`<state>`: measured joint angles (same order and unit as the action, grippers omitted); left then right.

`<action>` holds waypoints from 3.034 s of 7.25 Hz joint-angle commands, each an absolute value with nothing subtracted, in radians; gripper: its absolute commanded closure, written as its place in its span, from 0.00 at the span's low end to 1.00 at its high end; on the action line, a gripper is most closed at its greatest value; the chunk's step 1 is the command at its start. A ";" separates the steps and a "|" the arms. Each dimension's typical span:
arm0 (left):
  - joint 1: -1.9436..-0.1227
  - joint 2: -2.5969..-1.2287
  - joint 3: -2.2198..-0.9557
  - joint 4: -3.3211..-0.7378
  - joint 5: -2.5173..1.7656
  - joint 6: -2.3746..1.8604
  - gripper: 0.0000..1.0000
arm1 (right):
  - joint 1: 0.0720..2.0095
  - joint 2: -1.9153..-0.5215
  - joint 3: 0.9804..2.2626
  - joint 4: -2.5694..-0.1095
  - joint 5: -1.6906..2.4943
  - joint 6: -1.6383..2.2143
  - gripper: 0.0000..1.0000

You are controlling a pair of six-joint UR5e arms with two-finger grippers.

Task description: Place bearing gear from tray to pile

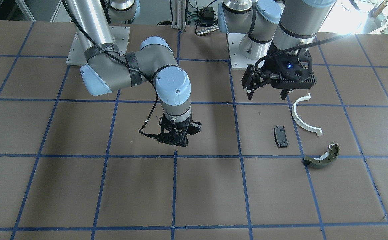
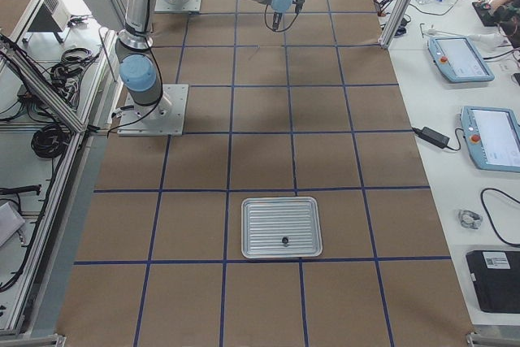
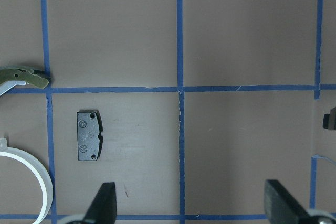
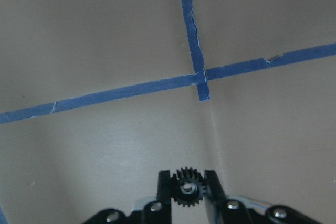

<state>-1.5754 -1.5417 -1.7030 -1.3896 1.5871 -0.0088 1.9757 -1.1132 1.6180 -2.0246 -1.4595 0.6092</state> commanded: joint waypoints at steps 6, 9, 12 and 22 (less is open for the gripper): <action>-1.580 -1.543 -1.721 -1.387 1.585 -0.005 0.00 | 2.034 -1.065 1.624 -2.068 -1.434 0.655 0.70; -1.578 -1.549 -1.721 -1.388 1.571 -0.003 0.00 | 2.019 -1.077 1.667 -2.129 -1.448 0.637 0.00; -1.580 -1.584 -1.718 -1.388 1.571 -0.012 0.00 | 1.849 -1.191 1.664 -2.018 -1.451 0.408 0.00; -1.957 -2.014 -1.810 -0.973 1.583 -0.396 0.00 | 0.860 -1.231 1.671 -1.980 -1.694 -1.028 0.00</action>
